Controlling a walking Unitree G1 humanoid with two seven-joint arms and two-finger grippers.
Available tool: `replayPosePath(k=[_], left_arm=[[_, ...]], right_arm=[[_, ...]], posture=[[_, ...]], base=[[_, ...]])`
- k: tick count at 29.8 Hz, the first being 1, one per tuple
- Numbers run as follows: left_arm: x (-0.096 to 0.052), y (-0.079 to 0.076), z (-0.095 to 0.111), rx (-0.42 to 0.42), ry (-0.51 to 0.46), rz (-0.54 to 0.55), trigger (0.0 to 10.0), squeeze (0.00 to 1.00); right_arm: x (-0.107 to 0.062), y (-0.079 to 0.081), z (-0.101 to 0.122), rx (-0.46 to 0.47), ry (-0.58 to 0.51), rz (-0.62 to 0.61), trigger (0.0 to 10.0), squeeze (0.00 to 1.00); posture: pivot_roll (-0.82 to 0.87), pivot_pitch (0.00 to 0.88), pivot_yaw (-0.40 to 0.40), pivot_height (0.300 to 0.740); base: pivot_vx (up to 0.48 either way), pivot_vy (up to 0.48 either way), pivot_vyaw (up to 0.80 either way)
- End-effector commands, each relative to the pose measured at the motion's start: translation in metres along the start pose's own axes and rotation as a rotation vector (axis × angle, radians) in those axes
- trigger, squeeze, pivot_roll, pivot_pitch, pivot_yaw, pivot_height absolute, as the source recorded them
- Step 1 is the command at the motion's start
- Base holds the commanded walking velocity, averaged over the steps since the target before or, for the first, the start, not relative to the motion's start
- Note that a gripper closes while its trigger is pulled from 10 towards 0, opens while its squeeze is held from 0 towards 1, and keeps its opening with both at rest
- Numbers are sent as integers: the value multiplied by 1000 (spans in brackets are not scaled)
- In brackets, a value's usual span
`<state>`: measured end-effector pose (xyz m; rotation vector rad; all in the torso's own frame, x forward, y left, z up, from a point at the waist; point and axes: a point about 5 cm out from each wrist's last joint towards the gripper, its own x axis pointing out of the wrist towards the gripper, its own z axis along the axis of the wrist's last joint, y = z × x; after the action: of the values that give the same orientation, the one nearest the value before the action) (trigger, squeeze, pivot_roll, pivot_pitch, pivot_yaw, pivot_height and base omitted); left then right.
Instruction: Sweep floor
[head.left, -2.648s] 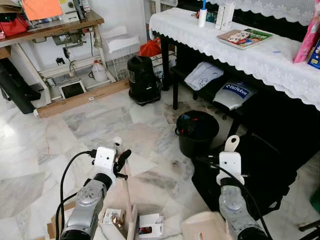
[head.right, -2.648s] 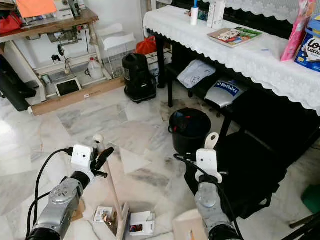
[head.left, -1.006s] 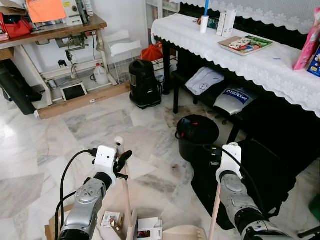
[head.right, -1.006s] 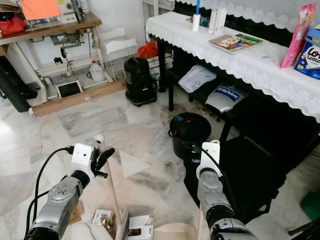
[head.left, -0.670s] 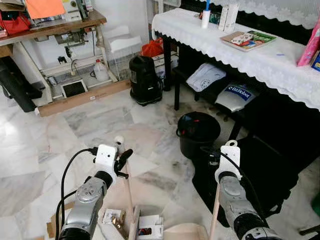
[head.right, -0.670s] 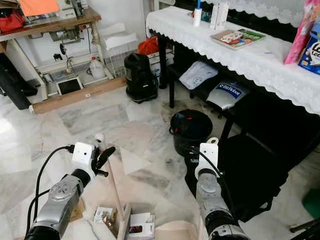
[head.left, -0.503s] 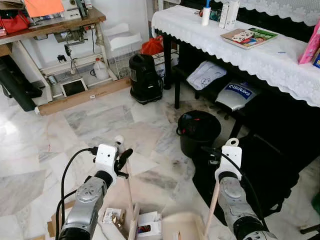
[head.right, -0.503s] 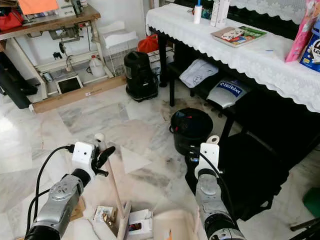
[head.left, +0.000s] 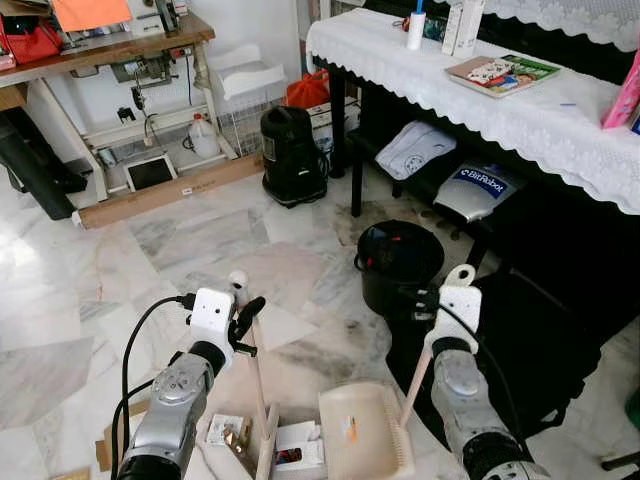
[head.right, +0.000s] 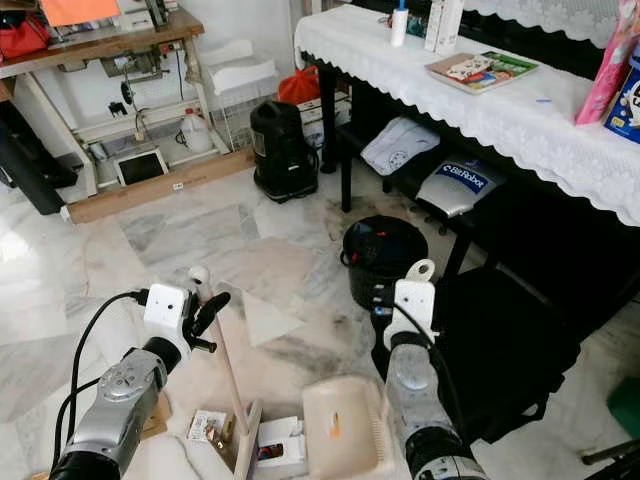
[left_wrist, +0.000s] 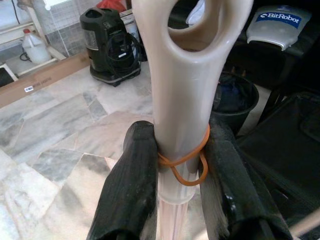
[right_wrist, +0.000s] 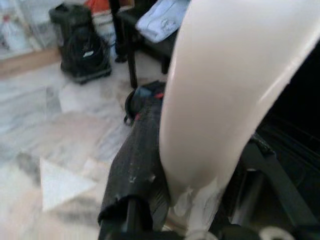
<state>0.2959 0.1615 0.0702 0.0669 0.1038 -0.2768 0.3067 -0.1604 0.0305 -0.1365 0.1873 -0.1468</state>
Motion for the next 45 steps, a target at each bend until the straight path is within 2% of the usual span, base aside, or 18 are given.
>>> replayPosePath(k=[1,6,11,15,17,20,26,30,32,35,45], left_arm=[[0,5,5,20,-15,17,10000,0],[-5,5,4,28,-7,9,10000,0],[-8,6,1,32,4,8,10000,0],[-7,6,2,33,1,8,10000,0],[-5,5,4,33,-2,6,10000,0],[-5,4,4,33,-4,3,10000,0],[-5,4,4,33,-4,0,10000,0],[-5,4,4,35,-3,1,10000,0],[-5,5,4,42,3,4,10000,0],[-5,6,3,48,8,8,10000,0],[-3,5,0,41,34,-2,10000,0]], right_arm=[[-4,5,-5,-22,1,15,10000,0],[-14,8,-22,-49,51,24,10000,0],[-16,8,-27,-53,69,21,10000,0],[-13,3,-20,-57,23,-3,10000,0],[-4,-9,-4,-58,-56,-66,10000,0],[2,-16,7,-59,-101,-100,10000,0],[6,-21,11,-72,-107,-107,10000,0],[2,-19,1,-62,-61,-84,10000,0],[-4,-14,-10,-43,-11,-74,10000,0],[-10,-8,-18,-52,10,-55,10000,0],[-19,2,-31,-61,68,-21,10000,0]], posture=[[113,13,77,740],[130,15,84,740],[129,13,86,740],[128,3,87,740],[125,0,87,740],[121,0,88,740],[121,0,86,740],[124,0,85,740],[126,0,86,740],[125,0,88,740],[126,0,90,740]], base=[[0,0,0],[0,0,0],[0,0,0],[0,0,0],[0,0,0],[0,0,0],[0,0,0],[0,0,0],[0,0,0],[0,0,0],[0,0,0]])
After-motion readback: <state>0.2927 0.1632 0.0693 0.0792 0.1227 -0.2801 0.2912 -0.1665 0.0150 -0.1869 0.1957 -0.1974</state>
